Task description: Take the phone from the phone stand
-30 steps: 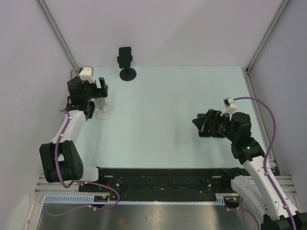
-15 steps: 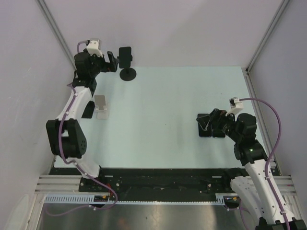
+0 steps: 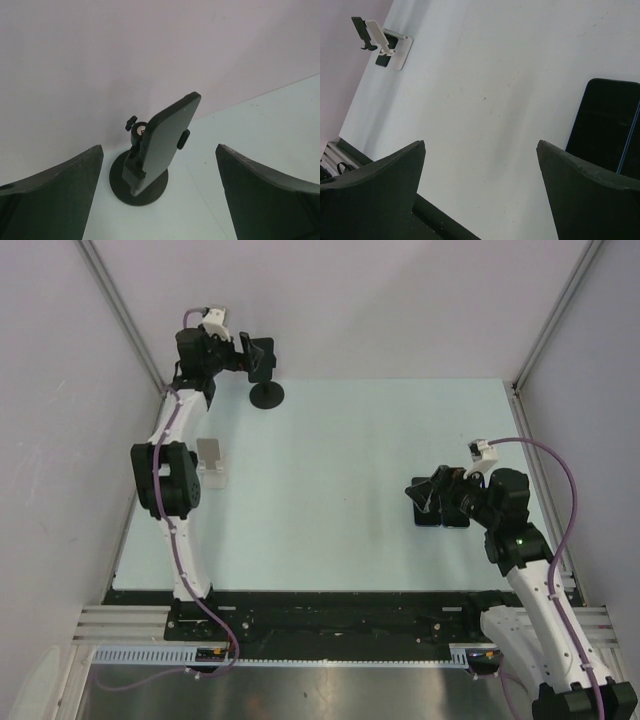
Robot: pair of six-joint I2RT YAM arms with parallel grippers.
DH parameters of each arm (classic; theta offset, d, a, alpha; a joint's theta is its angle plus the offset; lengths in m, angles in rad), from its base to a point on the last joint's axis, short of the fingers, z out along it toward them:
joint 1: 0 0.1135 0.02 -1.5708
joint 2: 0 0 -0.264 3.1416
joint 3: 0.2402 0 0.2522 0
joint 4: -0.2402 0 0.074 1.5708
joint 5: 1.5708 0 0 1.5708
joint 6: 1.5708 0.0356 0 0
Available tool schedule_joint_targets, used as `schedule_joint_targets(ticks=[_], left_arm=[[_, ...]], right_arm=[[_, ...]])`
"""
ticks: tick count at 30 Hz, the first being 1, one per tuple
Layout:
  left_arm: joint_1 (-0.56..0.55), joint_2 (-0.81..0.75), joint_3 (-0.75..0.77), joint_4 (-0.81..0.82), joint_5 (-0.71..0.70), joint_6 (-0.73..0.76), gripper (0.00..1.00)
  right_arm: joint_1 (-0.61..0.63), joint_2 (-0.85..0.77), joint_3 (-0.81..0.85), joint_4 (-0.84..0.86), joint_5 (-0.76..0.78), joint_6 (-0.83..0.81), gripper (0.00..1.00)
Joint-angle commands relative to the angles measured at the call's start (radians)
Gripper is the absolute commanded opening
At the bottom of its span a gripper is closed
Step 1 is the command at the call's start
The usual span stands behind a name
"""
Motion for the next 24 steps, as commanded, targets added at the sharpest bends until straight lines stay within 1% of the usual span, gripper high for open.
schedule_joint_targets(ticks=[1,5,7,10,11,12,14,15,17,18,20,21,22,23,24], left_arm=[[0.006,0.094,0.156,0.027,0.083,0.031,0.99],[0.005,0.184,0.283,0.027,0.126,0.011,0.96],[0.006,0.232,0.337,0.031,0.161,-0.004,0.92],[0.006,0.275,0.397,0.050,0.223,-0.055,0.82],[0.005,0.295,0.401,0.057,0.233,-0.079,0.80],[0.006,0.298,0.403,0.074,0.243,-0.092,0.75],[0.005,0.307,0.405,0.088,0.270,-0.121,0.69],[0.005,0.309,0.405,0.096,0.279,-0.128,0.62],[0.003,0.301,0.400,0.100,0.312,-0.145,0.54],[0.005,0.295,0.398,0.104,0.324,-0.148,0.48],[0.002,0.277,0.382,0.107,0.345,-0.150,0.42],[0.002,0.246,0.374,0.108,0.349,-0.151,0.34],[0.000,0.231,0.351,0.110,0.352,-0.150,0.31],[-0.003,0.208,0.337,0.110,0.355,-0.148,0.22],[-0.004,0.166,0.320,0.113,0.352,-0.145,0.18]], right_arm=[[-0.013,0.049,0.076,0.029,-0.052,-0.052,0.98],[-0.020,0.077,0.087,0.024,-0.052,-0.065,0.98],[-0.025,0.083,0.089,0.024,-0.053,-0.062,0.98],[-0.028,0.083,0.089,0.018,-0.041,-0.060,0.98],[-0.030,0.085,0.089,0.018,-0.040,-0.062,0.98],[-0.033,0.083,0.089,0.018,-0.038,-0.063,0.98],[-0.037,0.083,0.093,0.017,-0.043,-0.065,0.98],[-0.039,0.083,0.095,0.015,-0.043,-0.065,0.98],[-0.043,0.080,0.098,0.009,-0.044,-0.065,0.97],[-0.043,0.080,0.098,0.007,-0.043,-0.065,0.98],[-0.046,0.079,0.098,0.006,-0.044,-0.068,0.98],[-0.048,0.075,0.098,0.004,-0.044,-0.071,0.97],[-0.051,0.074,0.099,0.001,-0.046,-0.074,0.97],[-0.054,0.071,0.101,0.001,-0.047,-0.077,0.97],[-0.056,0.068,0.106,-0.003,-0.049,-0.078,0.97]])
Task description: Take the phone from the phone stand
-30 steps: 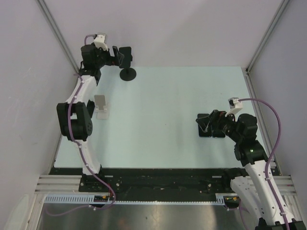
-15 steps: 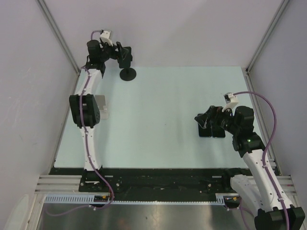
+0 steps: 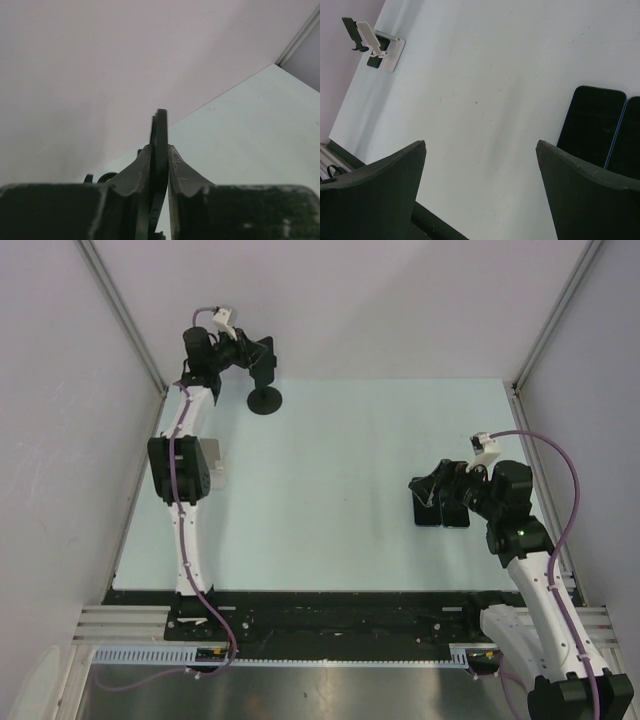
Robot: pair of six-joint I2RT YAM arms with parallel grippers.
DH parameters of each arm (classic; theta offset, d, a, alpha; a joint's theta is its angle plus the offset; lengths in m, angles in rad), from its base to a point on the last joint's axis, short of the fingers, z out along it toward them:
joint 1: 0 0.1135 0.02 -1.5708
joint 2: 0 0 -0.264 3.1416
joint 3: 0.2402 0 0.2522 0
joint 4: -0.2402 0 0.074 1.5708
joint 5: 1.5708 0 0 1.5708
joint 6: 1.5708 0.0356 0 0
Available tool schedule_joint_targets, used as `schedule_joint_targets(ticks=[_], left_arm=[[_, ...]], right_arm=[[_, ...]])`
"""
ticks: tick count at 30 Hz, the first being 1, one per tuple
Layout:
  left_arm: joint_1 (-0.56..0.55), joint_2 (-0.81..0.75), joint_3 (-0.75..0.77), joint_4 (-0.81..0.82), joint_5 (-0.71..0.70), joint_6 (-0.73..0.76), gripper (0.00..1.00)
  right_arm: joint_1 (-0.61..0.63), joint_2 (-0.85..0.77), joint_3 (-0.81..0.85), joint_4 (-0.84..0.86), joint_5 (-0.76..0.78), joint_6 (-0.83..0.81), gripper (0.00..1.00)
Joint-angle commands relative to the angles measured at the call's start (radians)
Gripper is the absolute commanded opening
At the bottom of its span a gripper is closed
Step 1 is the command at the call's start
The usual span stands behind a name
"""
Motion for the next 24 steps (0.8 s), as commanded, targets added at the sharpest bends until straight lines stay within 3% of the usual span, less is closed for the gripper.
schedule_joint_targets(ticks=[1,3,6,13,17,24], left_arm=[[-0.007,-0.166,-0.059,0.054,0.066,-0.008,0.14],[-0.036,-0.213,-0.104,0.055,0.049,-0.002,0.06],[-0.067,-0.325,-0.213,0.055,0.026,0.021,0.00],[-0.196,-0.594,-0.559,0.061,-0.136,0.034,0.00],[-0.332,-0.739,-0.742,0.078,-0.253,0.050,0.00],[-0.575,-0.951,-1.015,0.121,-0.483,0.070,0.00]], right_arm=[[-0.013,-0.020,0.055,-0.002,-0.018,-0.032,0.97],[-0.018,-0.027,0.060,-0.007,-0.020,-0.036,0.97],[-0.021,-0.044,0.060,-0.012,-0.027,-0.040,0.98],[-0.023,-0.082,0.060,-0.035,0.044,-0.044,1.00],[-0.026,-0.101,0.060,-0.049,0.169,-0.021,1.00],[-0.007,-0.084,0.060,-0.024,0.167,-0.073,1.00]])
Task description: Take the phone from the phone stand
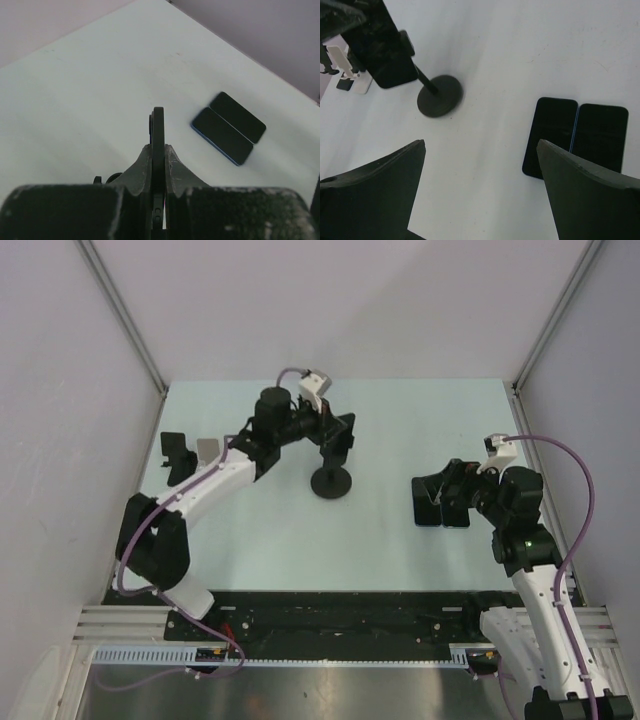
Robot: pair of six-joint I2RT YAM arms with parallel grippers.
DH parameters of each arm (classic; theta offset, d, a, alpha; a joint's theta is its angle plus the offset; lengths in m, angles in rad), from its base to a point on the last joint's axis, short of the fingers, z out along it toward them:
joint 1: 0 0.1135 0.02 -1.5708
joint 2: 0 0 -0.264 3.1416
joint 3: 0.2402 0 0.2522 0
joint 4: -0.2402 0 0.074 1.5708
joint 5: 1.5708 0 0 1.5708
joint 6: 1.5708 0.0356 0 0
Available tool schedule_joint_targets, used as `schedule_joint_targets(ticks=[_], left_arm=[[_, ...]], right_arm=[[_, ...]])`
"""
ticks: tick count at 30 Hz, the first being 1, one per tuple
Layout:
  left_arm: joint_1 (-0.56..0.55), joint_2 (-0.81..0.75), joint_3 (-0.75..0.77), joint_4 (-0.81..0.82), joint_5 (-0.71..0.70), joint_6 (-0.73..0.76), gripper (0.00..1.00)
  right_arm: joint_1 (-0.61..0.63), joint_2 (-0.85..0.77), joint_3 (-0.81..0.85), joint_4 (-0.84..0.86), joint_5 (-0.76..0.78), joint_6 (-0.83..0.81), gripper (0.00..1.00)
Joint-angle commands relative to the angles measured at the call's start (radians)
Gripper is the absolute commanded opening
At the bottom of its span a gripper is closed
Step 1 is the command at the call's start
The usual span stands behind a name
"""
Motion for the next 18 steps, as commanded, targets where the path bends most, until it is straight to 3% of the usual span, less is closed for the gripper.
schedule_joint_targets(ticks=[1,9,11,18], left_arm=[[-0.148,-0.193,-0.126,0.168,-0.208,0.028,0.00],[-0.333,-0.304,-0.298,0.228,-0.487,-0.017,0.00],[-0.354,-0.325,-0.325,0.234,-0.503,-0.040,0.01],[-0.357,-0.371,-0.375,0.236,-0.449,-0.095,0.26]], right_arm=[[0.014,0.006,0.043,0.023,0.022,-0.023,1.00],[0.082,0.029,0.043,0.066,0.038,0.012,1.00],[0.120,0.035,0.043,0.084,0.035,0.035,1.00],[0.367,0.075,0.047,0.172,0.175,0.060,1.00]])
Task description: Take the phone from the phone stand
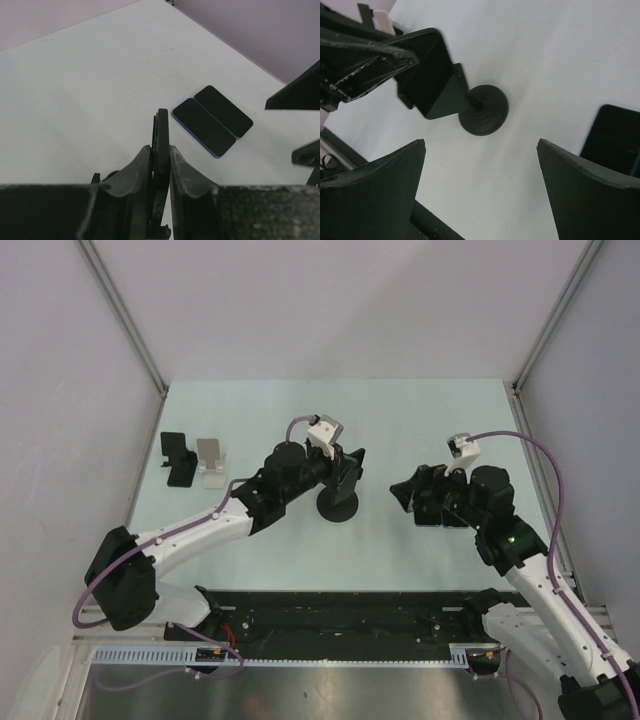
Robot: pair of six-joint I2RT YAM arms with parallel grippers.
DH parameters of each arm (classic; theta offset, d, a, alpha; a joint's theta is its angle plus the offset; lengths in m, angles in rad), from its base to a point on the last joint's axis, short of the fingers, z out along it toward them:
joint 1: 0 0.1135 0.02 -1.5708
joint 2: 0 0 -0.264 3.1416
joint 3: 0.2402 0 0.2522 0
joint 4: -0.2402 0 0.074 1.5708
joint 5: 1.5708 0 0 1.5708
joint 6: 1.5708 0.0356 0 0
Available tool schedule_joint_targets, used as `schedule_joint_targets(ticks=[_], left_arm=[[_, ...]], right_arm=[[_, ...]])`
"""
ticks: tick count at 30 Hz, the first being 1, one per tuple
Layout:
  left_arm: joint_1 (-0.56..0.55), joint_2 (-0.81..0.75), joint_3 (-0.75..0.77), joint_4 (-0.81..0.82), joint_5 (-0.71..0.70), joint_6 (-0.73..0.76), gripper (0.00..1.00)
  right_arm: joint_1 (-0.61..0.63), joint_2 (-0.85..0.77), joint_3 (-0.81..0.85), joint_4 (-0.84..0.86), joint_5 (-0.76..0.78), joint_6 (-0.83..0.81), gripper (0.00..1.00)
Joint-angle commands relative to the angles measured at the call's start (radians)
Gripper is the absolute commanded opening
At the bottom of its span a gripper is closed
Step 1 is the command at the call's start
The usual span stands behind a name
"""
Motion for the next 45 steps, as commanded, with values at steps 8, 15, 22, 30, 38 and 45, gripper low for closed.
schedule_joint_targets(ticks=[8,15,22,30,38,45], left_arm=[[-0.003,-0.157,-0.024,0.116,0.041,-0.052,0.76],[0.026,-0.302,-0.060,0.114,0.036,-0.014,1.00],[0.116,-0.496,-0.191,0.079,0.029,0.024,1.00],[0.124,-0.640,-0.319,0.042,0.022,0.047,1.00],[0.125,-0.674,-0.385,0.041,0.073,0.041,1.00],[0.125,-0.665,-0.397,0.038,0.128,0.041,1.00]], right_arm=[[0.306,0.112,0.123,0.112,0.297,-0.016,1.00],[0.408,0.206,0.201,0.097,0.408,-0.038,1.00],[0.432,0.295,0.269,0.128,0.428,-0.073,0.99],[0.425,0.390,0.344,0.155,0.389,-0.093,1.00],[0.402,0.450,0.365,0.184,0.377,-0.058,1.00],[0.382,0.515,0.367,0.218,0.337,-0.045,1.00]])
